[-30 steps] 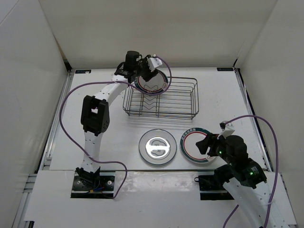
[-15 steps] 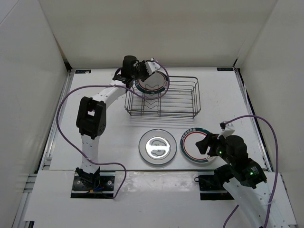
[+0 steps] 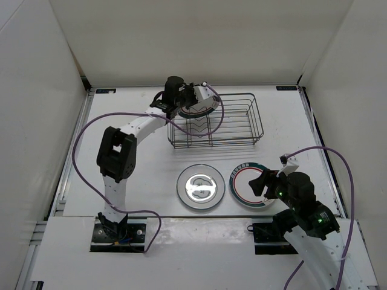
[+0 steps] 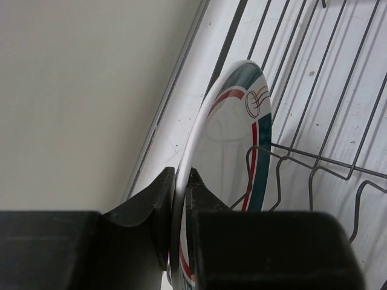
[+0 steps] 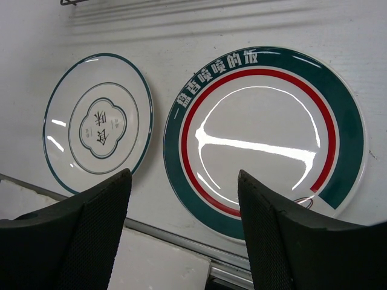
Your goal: Unload the plates from the dish rack
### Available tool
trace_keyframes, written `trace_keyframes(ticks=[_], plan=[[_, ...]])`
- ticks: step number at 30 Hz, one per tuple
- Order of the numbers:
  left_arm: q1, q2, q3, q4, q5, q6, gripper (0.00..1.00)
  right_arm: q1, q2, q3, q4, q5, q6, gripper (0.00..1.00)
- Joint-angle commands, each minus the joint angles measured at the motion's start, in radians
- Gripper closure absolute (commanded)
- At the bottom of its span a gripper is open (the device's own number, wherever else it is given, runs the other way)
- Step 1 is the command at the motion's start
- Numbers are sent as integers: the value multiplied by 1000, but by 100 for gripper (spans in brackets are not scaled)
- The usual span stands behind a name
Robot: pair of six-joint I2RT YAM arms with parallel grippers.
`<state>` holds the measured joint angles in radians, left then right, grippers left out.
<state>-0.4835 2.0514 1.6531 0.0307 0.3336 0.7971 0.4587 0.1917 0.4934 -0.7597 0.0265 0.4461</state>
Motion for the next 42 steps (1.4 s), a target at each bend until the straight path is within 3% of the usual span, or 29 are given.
trace_keyframes(ticks=[1, 13, 19, 26, 33, 38, 42], plan=[[-18, -122, -24, 9, -34, -6, 97, 0, 9, 13, 13, 6, 0, 26], [-24, -257, -59, 78, -215, -38, 100, 3, 14, 20, 7, 19, 0, 26], [-27, -316, 34, 34, -438, -350, 100, 1, 21, 123, -81, 70, -1, 26], [-30, -450, 42, 5, -472, -613, 100, 1, 34, 358, -222, 102, 0, 32], [-35, -566, 25, -173, -303, -1051, 100, 0, 51, 568, -322, 180, -44, 36], [-64, -625, -162, -181, -105, -1419, 100, 0, 55, 634, -421, 219, -107, 36], [-130, -614, -283, -108, 42, -1547, 100, 0, -35, 607, -420, 190, -175, 36]])
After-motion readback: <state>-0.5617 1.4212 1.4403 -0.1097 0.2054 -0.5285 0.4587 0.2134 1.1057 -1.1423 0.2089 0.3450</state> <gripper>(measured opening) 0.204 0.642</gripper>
